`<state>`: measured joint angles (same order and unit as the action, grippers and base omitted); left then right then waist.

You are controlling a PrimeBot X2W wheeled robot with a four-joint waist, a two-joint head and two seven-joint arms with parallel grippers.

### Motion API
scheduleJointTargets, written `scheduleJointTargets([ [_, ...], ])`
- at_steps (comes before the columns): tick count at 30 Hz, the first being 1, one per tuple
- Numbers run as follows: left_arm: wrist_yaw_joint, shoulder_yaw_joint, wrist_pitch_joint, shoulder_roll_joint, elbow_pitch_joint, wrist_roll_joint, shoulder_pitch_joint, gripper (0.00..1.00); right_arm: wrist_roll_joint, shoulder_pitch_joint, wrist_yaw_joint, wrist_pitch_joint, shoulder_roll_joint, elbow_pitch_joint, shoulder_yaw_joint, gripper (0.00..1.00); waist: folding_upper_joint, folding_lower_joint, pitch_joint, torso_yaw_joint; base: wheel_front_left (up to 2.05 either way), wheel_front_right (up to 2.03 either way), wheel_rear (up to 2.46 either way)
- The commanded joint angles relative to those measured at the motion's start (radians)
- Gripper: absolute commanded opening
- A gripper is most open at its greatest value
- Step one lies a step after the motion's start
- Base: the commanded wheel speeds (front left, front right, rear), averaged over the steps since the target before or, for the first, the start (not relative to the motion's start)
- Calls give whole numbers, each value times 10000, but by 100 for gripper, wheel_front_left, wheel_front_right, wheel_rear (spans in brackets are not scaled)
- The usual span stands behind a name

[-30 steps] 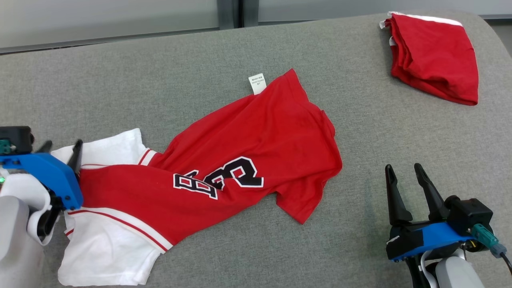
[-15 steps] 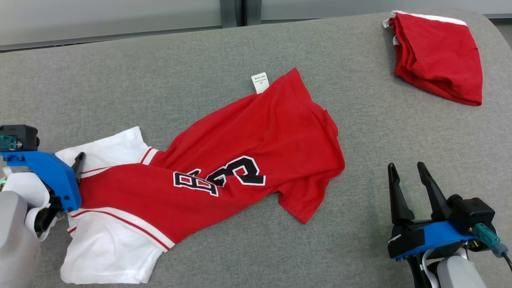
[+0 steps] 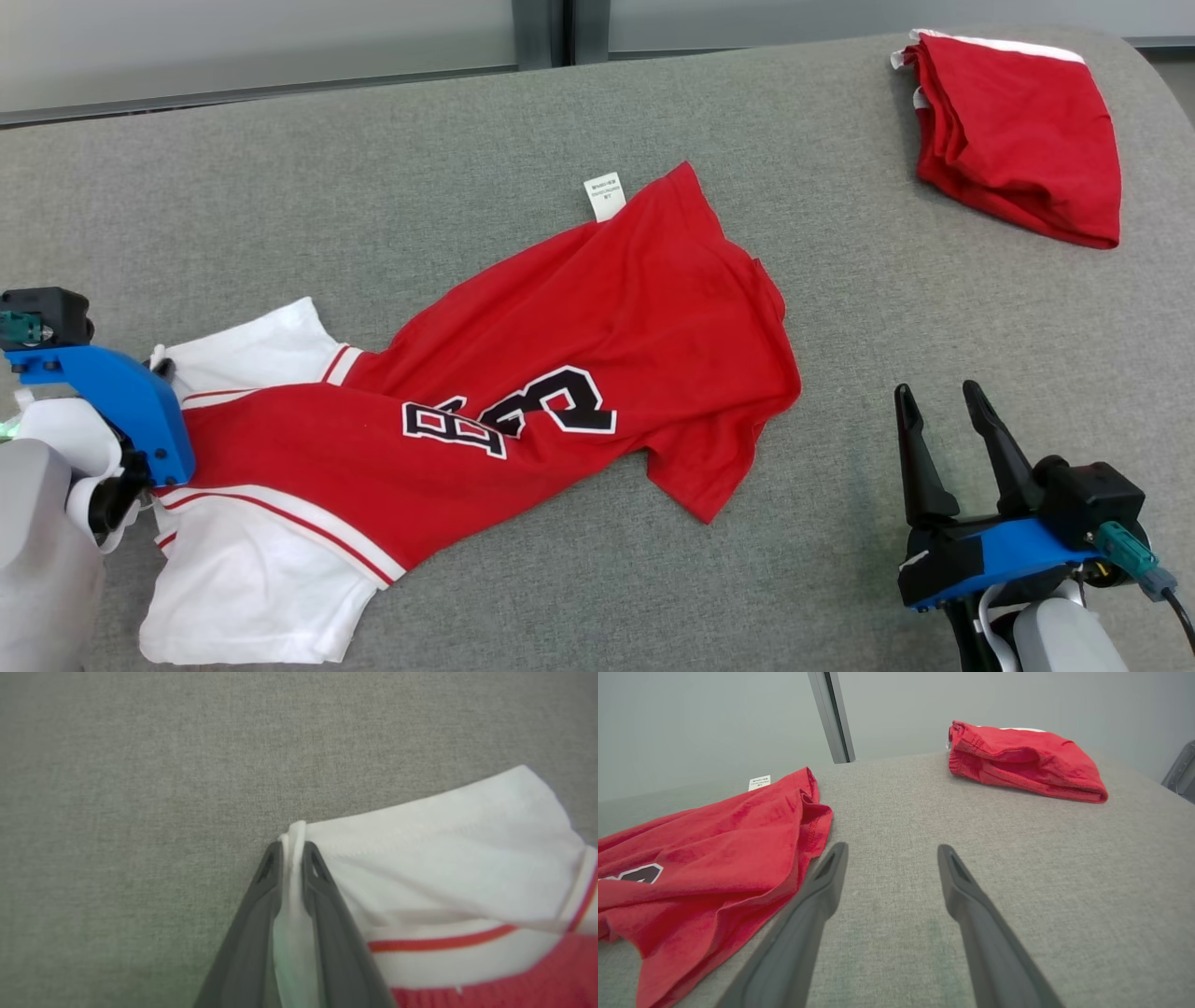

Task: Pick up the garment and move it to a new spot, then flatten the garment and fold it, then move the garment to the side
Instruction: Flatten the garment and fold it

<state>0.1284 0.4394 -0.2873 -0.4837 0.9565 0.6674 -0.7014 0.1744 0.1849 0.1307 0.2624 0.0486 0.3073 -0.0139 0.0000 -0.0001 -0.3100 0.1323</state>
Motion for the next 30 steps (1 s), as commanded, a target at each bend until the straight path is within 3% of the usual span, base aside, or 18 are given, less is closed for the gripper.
scheduleJointTargets([
  [1, -4, 182, 216, 58, 32, -90, 16, 0, 62, 81, 2, 34, 36, 14, -32, 100, 0, 1, -5, 12, 0, 0, 0],
  [10, -116, 530, 2912, -123, -784, -1069, -1593, 0, -43, 186, 2, 34, 34, -48, -117, 100, 0, 1, -110, 23, 0, 0, 0],
  [19, -280, 744, 5086, 177, -50, -1758, -2839, 0, 47, 429, 2, 34, 33, -134, 176, 100, 0, 1, -478, 441, 0, 0, 0],
  [20, -289, 791, 5153, 210, 142, -1816, -2855, 40, 68, 396, 2, 34, 34, -139, 197, 100, 0, 1, -494, 473, 0, 0, 0],
  [21, -287, 835, 5220, 241, 297, -1872, -2856, 100, 84, 369, 2, 34, 34, -147, 224, 100, 0, 1, -509, 510, 0, 0, 0],
  [27, -272, 709, 5496, 363, 504, -1871, -2615, 100, 158, 181, 2, 34, 36, -79, 248, 100, 0, 1, -358, 536, 0, 0, 0],
  [30, -392, 257, 5531, 330, -320, -1870, -2157, 100, 151, 130, 2, 34, 36, -41, 135, 100, 0, 1, -106, 398, 0, 0, 0],
])
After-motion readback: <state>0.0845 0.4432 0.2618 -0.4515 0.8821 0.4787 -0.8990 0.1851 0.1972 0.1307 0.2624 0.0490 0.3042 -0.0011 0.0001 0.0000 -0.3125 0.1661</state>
